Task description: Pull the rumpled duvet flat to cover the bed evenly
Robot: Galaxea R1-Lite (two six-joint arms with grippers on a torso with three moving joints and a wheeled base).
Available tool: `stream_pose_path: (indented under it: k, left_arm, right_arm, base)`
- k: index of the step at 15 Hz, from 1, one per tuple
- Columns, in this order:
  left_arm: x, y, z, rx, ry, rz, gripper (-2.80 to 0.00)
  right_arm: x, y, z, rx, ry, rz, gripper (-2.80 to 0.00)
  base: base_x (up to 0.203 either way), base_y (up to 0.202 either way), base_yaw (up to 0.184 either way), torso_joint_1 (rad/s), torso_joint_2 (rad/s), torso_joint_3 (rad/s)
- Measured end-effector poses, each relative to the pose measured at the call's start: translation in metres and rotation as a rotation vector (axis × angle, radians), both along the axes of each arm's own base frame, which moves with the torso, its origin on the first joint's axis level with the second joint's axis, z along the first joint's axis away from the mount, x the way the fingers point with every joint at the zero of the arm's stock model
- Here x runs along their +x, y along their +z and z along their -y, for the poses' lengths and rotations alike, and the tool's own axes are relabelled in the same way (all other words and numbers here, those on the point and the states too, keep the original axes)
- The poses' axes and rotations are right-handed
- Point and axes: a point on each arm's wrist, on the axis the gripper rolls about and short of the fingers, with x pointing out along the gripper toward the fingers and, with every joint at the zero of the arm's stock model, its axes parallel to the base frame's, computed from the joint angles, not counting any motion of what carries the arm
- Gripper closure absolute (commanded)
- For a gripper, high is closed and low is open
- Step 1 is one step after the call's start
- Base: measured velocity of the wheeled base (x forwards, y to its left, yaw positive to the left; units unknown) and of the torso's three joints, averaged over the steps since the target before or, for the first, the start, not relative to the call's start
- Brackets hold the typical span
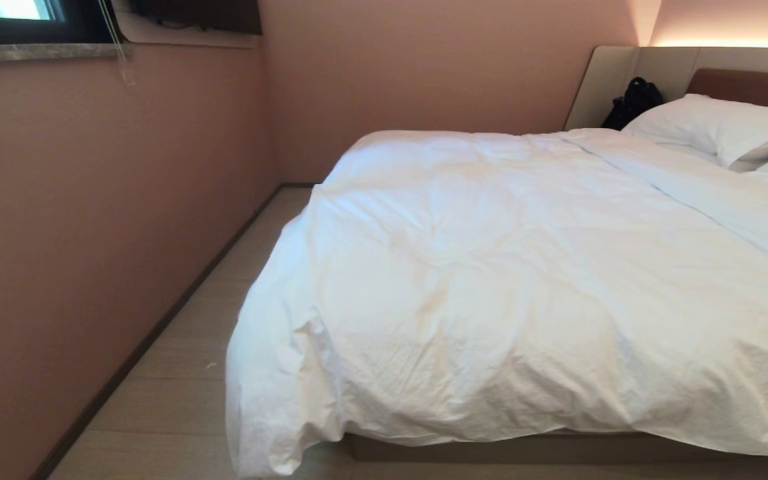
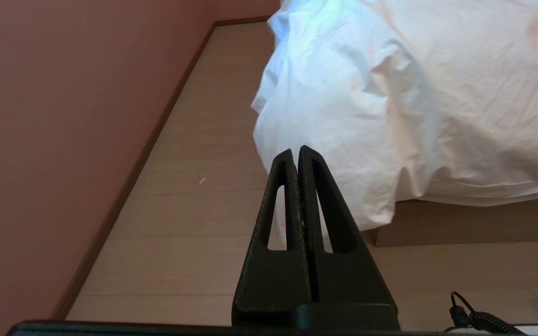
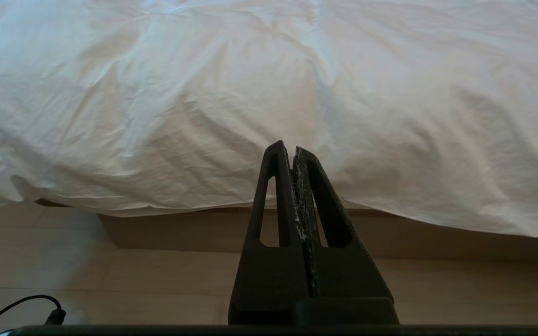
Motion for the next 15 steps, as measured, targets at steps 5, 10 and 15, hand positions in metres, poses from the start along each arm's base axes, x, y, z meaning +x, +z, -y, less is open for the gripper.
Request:
stream_pose_path:
  k: [5,10,15]
  left_arm:
    - [-0.0001,0.0001,0.0,0.005,0.0,0.0,0.0]
    - [-0.0001,0.0001,0.0,0.008,-0.002,0.0,0.0]
    - [0.0,-0.0001,0.0,0.007,-0.001,0.0,0.0]
  right_arm:
    - [0.0,-0.0001,0.0,0.0,-0.001,-0.001,0.0]
    - [0.0,-0.0001,0.0,0.0,-0.001,-0.001,0.0]
    - [0.0,0.0,0.0,0.0,-0.001,0.0,0.0]
  base:
    - [0.0,0.197,0.001,0.004,0.0,0.003]
    - [0.0,0.196,0.0,0.002,0.0,0.004]
    - [0.0,0.179,0.001,0.004,0.0,0.003]
